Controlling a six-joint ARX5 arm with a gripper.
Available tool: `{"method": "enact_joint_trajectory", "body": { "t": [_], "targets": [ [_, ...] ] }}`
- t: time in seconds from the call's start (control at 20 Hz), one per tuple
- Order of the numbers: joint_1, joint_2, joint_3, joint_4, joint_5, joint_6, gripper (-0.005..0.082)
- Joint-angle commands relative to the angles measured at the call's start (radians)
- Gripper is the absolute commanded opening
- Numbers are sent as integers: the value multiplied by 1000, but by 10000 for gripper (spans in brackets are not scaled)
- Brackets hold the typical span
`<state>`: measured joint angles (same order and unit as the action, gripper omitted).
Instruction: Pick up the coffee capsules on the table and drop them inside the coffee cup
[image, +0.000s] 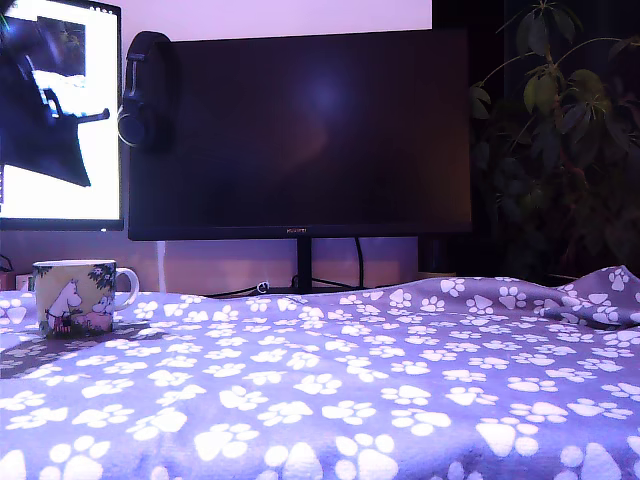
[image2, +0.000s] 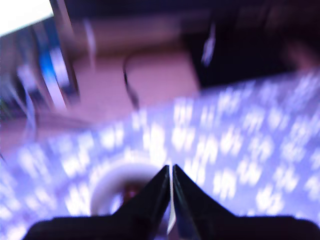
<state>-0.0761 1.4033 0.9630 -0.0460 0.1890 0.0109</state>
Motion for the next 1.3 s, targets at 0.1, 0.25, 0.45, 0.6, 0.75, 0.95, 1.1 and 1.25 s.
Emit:
{"method": "enact_joint_trajectory", "body": {
  "t": [0.1,0.25,0.45,0.6,0.75,0.95,1.1,1.25],
  "targets": [
    [5,-138,-197,117,8,13,-21],
    [5,-251,-320,194,21,11,-21],
    [5,-382,-435,209,19,-3,-21],
    [9,-459,-486,209,20,-12,-21],
    [9,-524,-534,212,20,-31,-21],
    [9,-608,-620,212,19,-34,-21],
    [10,-683,-687,223,19,-38,-21],
    [11,-773,-755,230,19,-68,-21]
  ]
}}
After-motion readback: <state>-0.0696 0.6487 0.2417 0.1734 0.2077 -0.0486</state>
